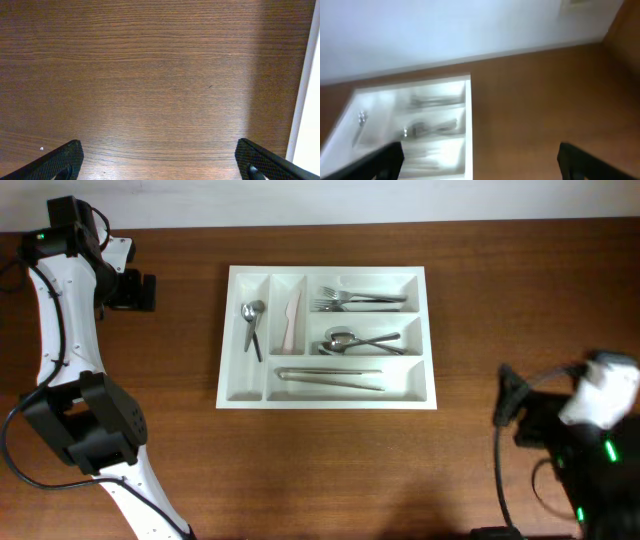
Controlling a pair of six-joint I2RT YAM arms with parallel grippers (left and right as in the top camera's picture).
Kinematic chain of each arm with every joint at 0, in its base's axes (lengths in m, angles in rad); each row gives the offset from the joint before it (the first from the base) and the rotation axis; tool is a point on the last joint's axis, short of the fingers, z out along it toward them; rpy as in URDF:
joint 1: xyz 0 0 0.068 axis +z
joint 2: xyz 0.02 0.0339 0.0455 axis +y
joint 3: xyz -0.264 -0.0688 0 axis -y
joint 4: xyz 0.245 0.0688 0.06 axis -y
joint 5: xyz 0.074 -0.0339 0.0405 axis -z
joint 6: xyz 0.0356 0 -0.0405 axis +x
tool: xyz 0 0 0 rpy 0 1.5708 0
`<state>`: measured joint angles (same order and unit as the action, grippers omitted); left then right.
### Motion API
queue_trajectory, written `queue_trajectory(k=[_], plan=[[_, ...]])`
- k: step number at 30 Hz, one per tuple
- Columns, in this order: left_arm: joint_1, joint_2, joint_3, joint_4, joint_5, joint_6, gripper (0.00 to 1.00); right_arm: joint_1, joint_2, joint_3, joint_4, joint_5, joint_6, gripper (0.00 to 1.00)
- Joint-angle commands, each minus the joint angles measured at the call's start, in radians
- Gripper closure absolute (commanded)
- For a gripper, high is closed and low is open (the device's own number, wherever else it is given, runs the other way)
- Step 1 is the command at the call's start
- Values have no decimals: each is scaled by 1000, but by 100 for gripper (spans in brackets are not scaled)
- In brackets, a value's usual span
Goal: Pack container
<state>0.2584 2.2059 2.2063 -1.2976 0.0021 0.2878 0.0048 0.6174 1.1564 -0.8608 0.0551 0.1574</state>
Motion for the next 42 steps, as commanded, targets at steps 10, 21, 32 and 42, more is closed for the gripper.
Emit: queue_trajectory(k=[10, 21, 32, 42], plan=[[6, 6, 17, -1, -2, -10, 1, -47, -423, -608, 793, 2, 5, 2], [6, 6, 17, -1, -2, -10, 1, -44, -596, -927, 1115, -46, 5, 1], [6, 6, 17, 0, -2, -10, 1, -43, -614, -971, 1091, -113, 6, 1], [6, 6, 17, -1, -2, -10, 1, -43, -614, -1099, 1040, -127, 6, 1]])
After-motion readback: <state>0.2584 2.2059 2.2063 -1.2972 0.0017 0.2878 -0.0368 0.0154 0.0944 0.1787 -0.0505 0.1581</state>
